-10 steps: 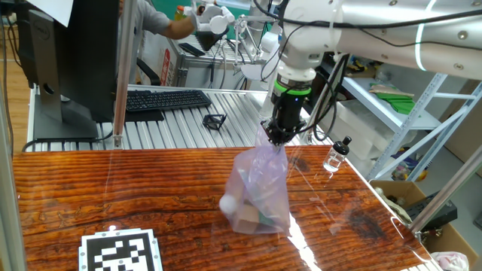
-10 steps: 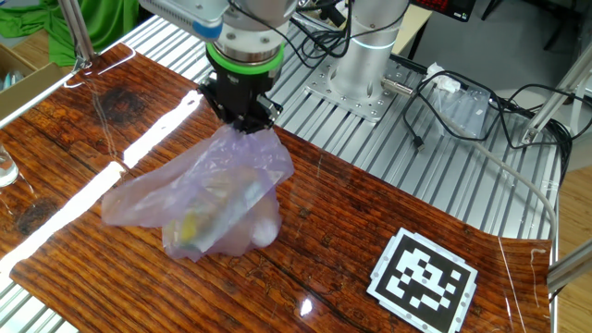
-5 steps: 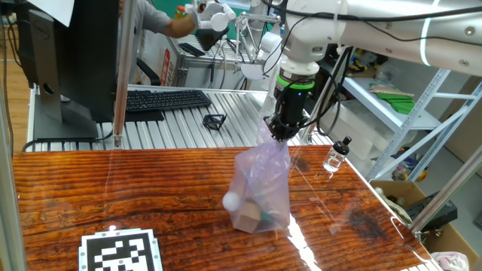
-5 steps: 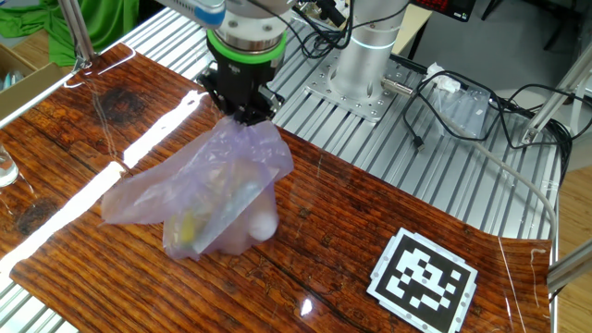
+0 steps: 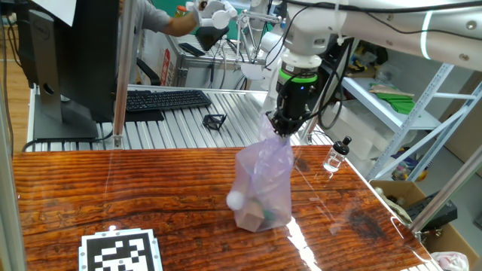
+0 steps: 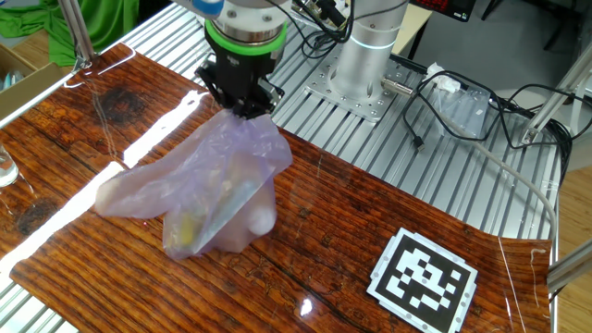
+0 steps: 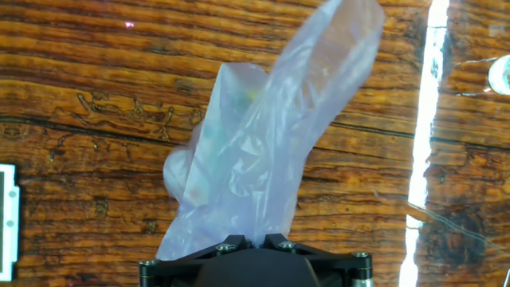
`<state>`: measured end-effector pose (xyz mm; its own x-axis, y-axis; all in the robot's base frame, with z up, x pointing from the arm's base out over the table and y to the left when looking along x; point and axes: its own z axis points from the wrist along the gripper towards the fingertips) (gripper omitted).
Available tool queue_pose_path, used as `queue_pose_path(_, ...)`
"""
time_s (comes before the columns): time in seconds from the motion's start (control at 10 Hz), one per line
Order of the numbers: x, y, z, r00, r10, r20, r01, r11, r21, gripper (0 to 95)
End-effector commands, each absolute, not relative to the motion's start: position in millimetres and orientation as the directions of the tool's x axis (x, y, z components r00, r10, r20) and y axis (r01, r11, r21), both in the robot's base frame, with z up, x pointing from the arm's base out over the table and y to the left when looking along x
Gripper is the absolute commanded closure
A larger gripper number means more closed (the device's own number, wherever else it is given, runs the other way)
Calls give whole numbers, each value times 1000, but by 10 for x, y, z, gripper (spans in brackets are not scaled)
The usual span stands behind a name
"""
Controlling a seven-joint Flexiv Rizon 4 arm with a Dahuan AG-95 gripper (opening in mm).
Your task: Pick up a bag of things
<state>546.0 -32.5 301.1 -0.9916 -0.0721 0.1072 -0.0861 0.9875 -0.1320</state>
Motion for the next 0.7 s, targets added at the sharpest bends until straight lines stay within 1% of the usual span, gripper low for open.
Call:
queue_pose_path(0.1,5446,-326,3073,-991,-72,111,-86,988,-130,950)
queue_pose_path(0.4,5414,-348,3156,-991,-83,103,-94,990,-102,950)
queue_pose_path(0.7,5355,-332,3241,-991,-85,100,-95,990,-106,950)
